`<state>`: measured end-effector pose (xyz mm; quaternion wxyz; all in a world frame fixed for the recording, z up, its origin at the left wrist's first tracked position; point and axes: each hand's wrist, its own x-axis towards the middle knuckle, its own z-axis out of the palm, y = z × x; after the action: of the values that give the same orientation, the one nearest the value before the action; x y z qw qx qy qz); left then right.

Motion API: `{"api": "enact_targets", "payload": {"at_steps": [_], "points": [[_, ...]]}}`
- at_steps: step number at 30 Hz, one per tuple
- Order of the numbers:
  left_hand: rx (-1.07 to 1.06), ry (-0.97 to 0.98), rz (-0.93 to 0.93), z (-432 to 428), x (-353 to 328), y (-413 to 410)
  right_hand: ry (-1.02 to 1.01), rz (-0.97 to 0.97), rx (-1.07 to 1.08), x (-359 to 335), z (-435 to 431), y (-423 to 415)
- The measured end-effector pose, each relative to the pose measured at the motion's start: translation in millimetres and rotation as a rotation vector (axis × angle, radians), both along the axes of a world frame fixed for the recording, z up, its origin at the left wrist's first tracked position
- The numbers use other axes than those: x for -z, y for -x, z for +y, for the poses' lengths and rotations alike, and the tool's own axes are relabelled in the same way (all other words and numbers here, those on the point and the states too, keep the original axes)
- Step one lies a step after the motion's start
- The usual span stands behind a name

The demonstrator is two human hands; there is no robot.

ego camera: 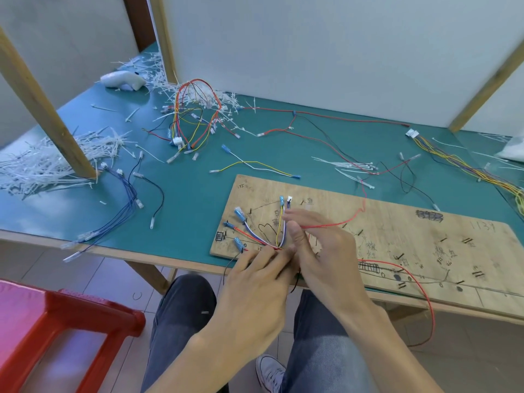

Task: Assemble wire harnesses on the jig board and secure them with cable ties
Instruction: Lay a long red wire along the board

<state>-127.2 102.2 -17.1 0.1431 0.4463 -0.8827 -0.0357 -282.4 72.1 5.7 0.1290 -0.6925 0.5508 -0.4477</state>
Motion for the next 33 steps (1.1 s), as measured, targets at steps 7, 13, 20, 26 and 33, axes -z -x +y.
{"api": "enact_targets", "payload": {"at_steps": [7,13,20,26,33], "points": [[0.007,-0.047,-0.094,-1.9,-5.5,1.2,-0.116,-0.13,0.113,-5.7,-22.7,19.3],[0.007,-0.043,-0.115,-3.0,-1.2,-1.0,-0.176,0.043,0.178,-19.4,-45.2,25.4],[-0.006,-0.009,-0.056,-3.1,2.2,-0.5,-0.255,0.132,0.151,-20.9,-58.6,8.3],[-0.008,-0.008,-0.042,-3.3,4.2,-1.1,-0.38,0.002,0.23,-25.1,-77.4,16.5],[0.0,0.009,-0.042,-3.2,2.7,-2.0,-0.364,-0.105,0.201,-28.4,-68.7,22.2]]}}
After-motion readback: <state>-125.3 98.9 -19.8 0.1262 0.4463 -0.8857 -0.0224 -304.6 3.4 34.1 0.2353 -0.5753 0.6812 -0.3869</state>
